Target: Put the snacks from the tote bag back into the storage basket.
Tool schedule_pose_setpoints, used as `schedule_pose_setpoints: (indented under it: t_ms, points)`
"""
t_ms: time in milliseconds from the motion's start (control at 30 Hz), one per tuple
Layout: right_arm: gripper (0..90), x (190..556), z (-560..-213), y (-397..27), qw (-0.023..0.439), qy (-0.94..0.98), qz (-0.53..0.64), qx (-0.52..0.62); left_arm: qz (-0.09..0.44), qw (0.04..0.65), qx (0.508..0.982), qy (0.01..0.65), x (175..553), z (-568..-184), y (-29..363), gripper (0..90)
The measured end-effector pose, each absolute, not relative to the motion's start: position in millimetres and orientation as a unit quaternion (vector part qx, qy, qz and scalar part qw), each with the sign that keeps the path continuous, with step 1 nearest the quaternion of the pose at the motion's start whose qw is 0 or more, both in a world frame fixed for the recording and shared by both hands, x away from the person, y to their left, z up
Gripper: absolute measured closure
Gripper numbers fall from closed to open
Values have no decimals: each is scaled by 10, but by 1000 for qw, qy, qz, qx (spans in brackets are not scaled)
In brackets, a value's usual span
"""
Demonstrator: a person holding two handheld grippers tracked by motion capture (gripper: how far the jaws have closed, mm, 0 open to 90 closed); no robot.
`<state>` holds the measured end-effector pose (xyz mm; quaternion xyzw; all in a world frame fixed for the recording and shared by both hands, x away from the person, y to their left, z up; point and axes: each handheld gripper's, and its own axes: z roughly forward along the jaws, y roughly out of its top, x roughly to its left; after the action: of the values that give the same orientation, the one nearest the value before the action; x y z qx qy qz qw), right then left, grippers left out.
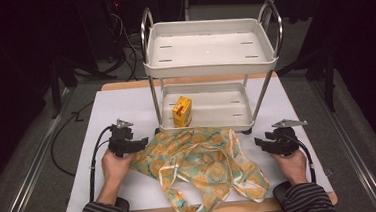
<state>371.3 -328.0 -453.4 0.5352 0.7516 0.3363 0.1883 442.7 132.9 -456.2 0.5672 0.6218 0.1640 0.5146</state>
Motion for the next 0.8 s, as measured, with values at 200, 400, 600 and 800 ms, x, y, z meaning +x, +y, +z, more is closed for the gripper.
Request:
schedule_pose_setpoints:
  t_ms: [200, 400, 600, 800]
  points:
    - [443, 3729, -4571, -3237, 183, 758, 322, 537, 164, 501, 578, 623, 4430, -4614, 1327, 340]
    - [428, 3739, -4594, -3272, 178, 752, 320, 548, 163, 492, 585, 624, 4438, -4645, 1322, 340]
    - [399, 3747, -4605, -3268, 175, 755, 314, 549, 158, 488, 591, 623, 4432, -4665, 1304, 340]
    - [387, 3752, -4618, -3260, 179, 754, 313, 549, 154, 484, 594, 624, 4433, -4673, 1301, 340]
